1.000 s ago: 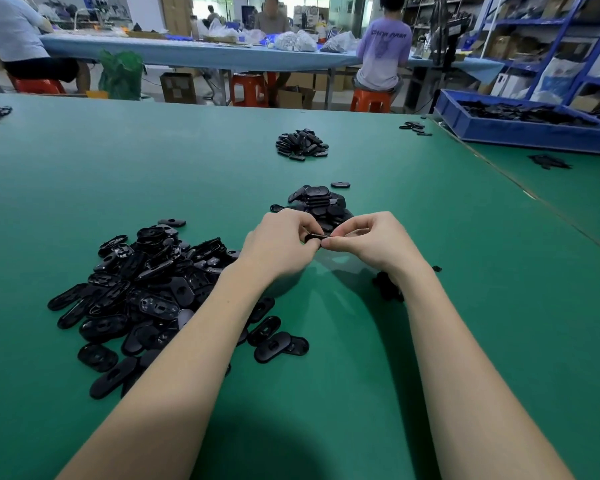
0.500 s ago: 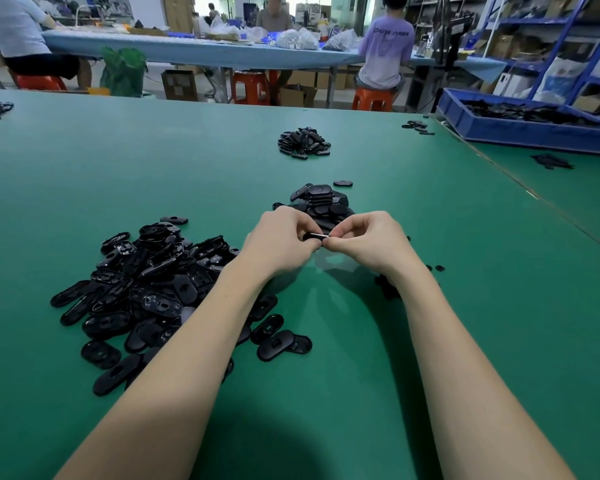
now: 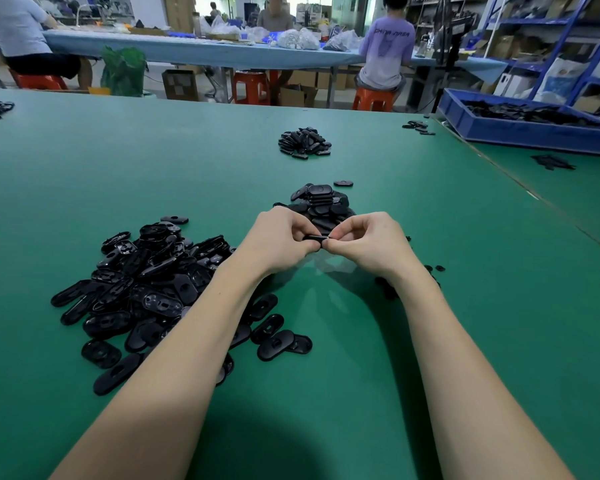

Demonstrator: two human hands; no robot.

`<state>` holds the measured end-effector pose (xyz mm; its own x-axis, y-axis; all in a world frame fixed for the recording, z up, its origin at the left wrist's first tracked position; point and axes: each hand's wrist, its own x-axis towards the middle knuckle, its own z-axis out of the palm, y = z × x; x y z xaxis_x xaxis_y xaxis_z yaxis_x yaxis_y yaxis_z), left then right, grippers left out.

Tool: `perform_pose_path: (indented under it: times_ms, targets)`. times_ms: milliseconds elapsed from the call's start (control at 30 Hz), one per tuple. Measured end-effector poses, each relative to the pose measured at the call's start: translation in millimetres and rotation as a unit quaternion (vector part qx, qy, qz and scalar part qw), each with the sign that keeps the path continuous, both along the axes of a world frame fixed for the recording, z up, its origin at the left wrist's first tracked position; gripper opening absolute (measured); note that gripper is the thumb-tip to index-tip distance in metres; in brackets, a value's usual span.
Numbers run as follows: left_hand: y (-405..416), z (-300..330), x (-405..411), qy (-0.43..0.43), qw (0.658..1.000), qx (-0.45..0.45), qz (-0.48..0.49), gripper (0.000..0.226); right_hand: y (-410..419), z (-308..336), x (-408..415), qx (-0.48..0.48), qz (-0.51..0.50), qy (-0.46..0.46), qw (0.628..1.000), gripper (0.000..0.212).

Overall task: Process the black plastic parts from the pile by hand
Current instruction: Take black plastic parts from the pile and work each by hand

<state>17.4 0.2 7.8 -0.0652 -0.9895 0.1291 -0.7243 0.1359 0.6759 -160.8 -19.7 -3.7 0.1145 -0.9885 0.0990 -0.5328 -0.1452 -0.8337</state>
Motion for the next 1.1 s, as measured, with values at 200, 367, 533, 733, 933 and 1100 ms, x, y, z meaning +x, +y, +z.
perform_pose_path:
  times_ms: [200,367,533,733,933,1100]
  targets:
    - [0,-2,2,0.009,1.0,0.006,0.003,0.007,3,0,3,-0.008,0.012,0.007,1.0,0.012]
    - [-2,-6,0,0.027,0.999,-0.012,0.021,0.01,1,0,4,-0.013,0.009,-0.002,1.0,0.012]
    - [-3,-9,0,0.009,1.0,-0.023,0.004,0.021,-3,1,-1,0.01,-0.003,-0.025,1.0,0.012]
    - [-1,-10,-3,-0.081,0.992,-0.094,0.016,0.016,-5,-1,-9,0.039,-0.001,-0.015,0.999,0.009]
    - [-2,-15,-9,-0.14,0.982,-0.125,0.033,0.023,-9,-2,-10,0.016,-0.037,-0.021,0.999,0.01]
    - [-35,-6,-20,-0.147,0.975,-0.132,0.098,0.023,-9,-1,-15,0.001,-0.075,0.1,0.992,0.01]
